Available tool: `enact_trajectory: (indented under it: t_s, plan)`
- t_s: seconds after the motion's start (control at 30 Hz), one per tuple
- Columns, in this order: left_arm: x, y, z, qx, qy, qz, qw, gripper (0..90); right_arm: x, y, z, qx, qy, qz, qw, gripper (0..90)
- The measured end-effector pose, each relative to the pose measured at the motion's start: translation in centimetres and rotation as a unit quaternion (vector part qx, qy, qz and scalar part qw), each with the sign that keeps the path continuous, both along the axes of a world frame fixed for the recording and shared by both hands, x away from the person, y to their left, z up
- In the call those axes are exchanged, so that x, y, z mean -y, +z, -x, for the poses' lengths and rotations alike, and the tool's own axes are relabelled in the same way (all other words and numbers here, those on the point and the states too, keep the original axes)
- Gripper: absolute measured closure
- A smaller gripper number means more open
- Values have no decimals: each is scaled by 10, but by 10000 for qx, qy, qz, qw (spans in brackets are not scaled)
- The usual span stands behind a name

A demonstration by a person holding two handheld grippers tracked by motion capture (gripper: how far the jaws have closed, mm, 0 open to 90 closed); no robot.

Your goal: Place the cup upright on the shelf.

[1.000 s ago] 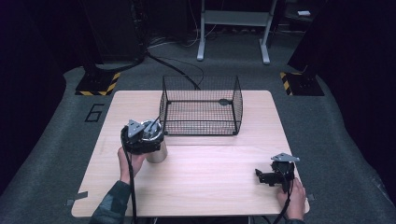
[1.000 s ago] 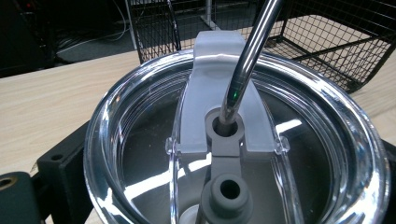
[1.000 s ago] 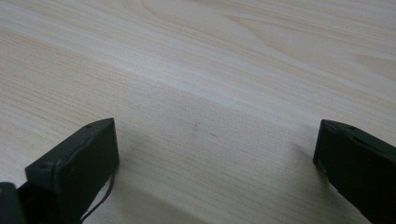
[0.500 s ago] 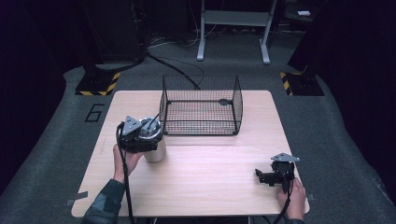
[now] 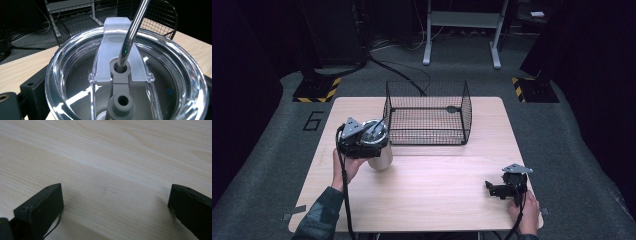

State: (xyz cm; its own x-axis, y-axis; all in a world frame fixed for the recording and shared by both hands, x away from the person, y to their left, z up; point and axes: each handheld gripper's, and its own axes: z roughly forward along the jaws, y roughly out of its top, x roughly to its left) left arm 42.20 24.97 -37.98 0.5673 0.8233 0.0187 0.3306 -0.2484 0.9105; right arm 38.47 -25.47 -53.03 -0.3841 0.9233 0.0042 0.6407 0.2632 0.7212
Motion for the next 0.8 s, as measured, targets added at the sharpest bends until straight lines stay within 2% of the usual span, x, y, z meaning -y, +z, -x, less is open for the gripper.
enact_trajectory:
  t_s: [0.27, 0.43, 0.8]
  plan:
    - [8, 9, -4, -5, -195, -3, 9998, 42, 1, 0, 0, 0, 51, 31, 10000, 0]
    - [12, 21, -9, 16, -376, -38, 9993, 42, 1, 0, -1, 32, 85, 40, 10000, 0]
    - [37, 34, -18, 33, -614, -64, 9981, 42, 1, 0, -1, 32, 86, 41, 9999, 0]
